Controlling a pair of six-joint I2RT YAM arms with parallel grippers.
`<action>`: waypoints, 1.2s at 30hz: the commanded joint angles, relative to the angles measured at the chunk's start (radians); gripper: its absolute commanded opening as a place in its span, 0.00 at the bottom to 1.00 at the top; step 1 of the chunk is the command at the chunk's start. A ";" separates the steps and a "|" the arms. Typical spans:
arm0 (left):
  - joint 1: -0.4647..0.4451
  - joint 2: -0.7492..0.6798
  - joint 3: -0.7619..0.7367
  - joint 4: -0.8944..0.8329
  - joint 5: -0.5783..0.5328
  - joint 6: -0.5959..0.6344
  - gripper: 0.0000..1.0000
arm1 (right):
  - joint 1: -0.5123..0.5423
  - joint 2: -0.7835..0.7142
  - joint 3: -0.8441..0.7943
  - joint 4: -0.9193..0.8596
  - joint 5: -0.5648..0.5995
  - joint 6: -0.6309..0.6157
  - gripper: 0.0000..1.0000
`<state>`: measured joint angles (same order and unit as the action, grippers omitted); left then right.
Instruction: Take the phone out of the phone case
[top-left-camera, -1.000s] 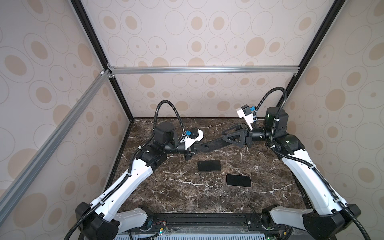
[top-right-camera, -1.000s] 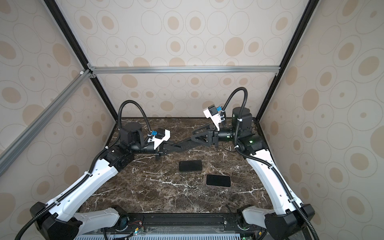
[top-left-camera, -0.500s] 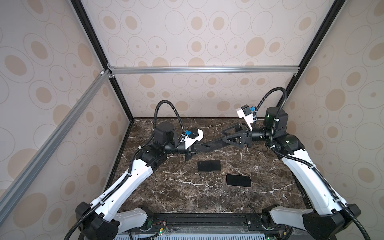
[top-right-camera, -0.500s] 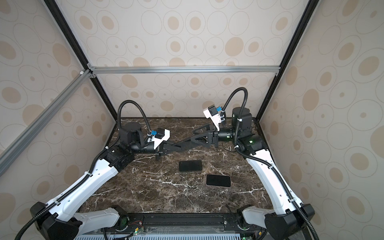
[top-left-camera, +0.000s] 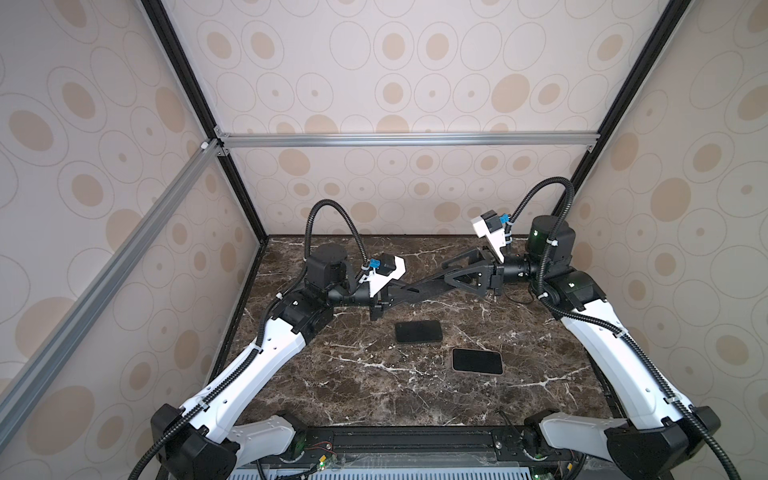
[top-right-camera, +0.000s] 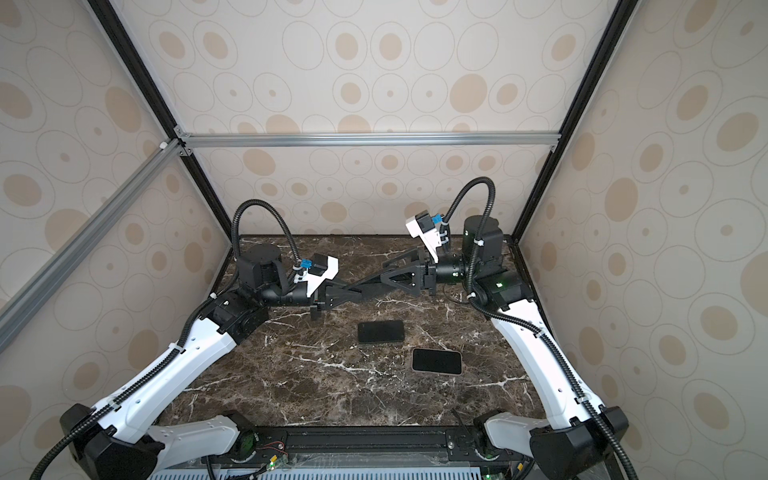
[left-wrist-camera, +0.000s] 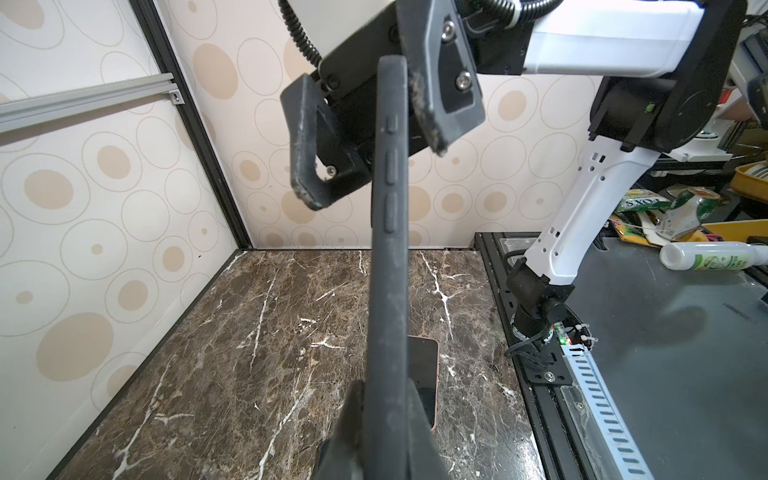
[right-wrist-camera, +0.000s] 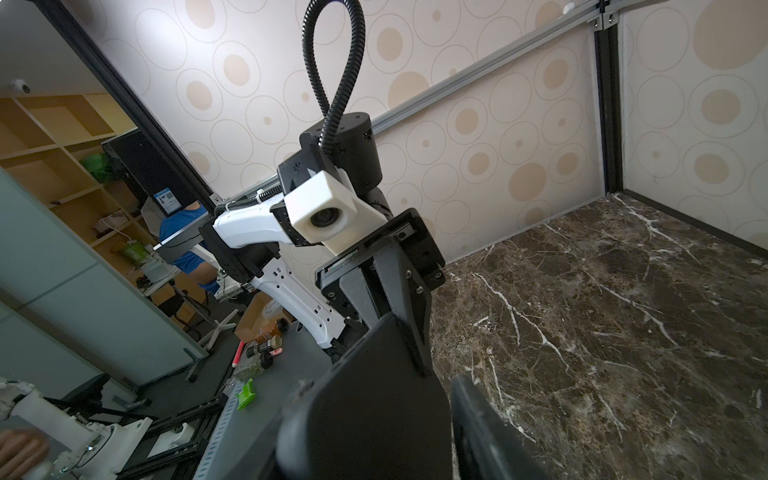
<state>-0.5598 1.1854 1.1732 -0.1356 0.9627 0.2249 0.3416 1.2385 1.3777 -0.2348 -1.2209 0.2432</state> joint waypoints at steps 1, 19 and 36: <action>0.000 -0.035 0.016 0.069 0.054 0.017 0.00 | 0.008 -0.008 -0.014 0.062 0.001 0.036 0.53; 0.001 -0.023 0.002 0.097 0.023 0.018 0.00 | 0.046 -0.027 -0.063 0.265 0.037 0.315 0.46; -0.001 -0.041 0.011 0.042 -0.082 0.065 0.00 | 0.048 -0.004 -0.045 0.298 0.120 0.515 0.49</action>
<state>-0.5571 1.1679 1.1618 -0.1093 0.9245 0.1951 0.3851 1.2270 1.3163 0.0494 -1.1698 0.6376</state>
